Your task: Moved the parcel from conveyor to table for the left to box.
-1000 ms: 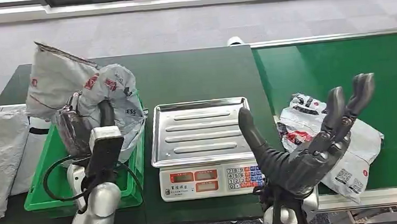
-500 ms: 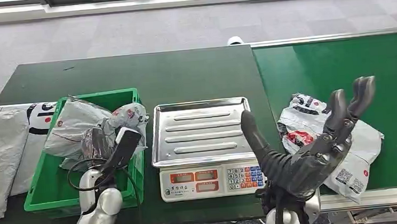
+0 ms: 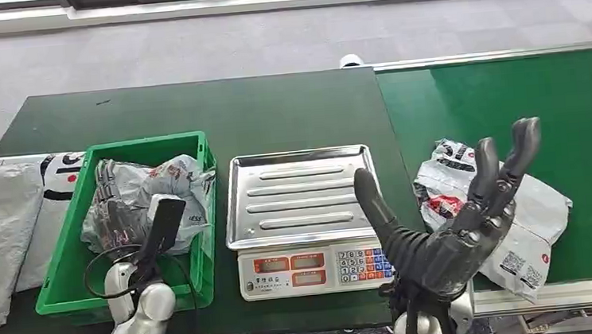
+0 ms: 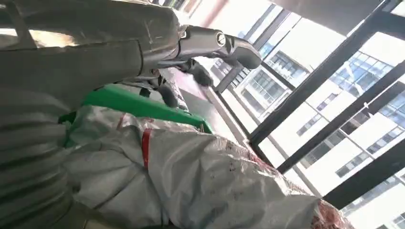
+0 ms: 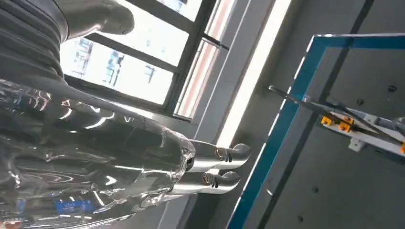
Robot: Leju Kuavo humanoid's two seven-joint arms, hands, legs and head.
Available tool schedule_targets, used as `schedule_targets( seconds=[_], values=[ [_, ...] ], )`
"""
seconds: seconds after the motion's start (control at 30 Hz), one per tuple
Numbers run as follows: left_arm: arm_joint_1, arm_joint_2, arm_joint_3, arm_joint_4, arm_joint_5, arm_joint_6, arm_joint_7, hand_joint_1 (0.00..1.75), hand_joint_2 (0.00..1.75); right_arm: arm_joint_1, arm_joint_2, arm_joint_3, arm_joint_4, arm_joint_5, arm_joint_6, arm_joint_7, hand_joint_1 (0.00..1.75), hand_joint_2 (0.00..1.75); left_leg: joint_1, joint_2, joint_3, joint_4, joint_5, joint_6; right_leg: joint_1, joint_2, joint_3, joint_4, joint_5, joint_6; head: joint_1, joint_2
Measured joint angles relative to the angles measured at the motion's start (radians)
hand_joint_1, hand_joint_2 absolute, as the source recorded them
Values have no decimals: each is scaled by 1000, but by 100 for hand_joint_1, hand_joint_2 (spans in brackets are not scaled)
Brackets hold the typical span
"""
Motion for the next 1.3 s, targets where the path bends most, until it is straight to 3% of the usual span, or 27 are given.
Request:
schedule_targets(
  seconds=[0.5, 0.53, 0.83, 0.97, 1.17, 1.3],
  values=[
    [10, -6, 14, -13, 4, 2, 0, 0, 175, 1, 0, -6, 7, 1, 0, 0, 0, 175, 0, 0, 0, 0, 0, 0, 0, 0, 0, 0, 0, 0, 0, 0],
    [11, -7, 14, -13, 4, 2, 0, 0, 0, 1, 0, -6, 7, 1, 0, 0, 0, 175, 0, 0, 0, 0, 0, 0, 0, 0, 0, 0, 0, 0, 0, 0],
    [74, -34, 68, -139, 90, 15, -119, 0, 0, 3, 23, -130, 14, 85, 0, 3, 0, 175, 0, 0, 0, 0, 0, 0, 0, 0, 0, 0, 0, 0, 0, 0],
    [140, -33, 63, -277, 384, -95, -249, 0, 0, -8, 31, -240, 35, 96, 0, 8, 0, 175, 0, 1, -1, 0, -1, 0, 0, 0, -1, 0, 0, 0, 0, 0],
    [232, -22, 41, -483, 594, -254, -371, 0, 0, -71, -49, -354, 217, -46, 1, 190, 0, 175, -1, 1, 0, 0, -1, 1, 0, 0, 0, -1, 0, 1, 0, 0],
    [265, -17, 26, -551, 662, -299, -420, 0, 0, -87, -98, -412, 332, -62, 11, 247, 0, 175, -1, -1, 0, 0, -1, 1, 0, -2, 1, -1, 0, 1, 0, 0]
  ],
)
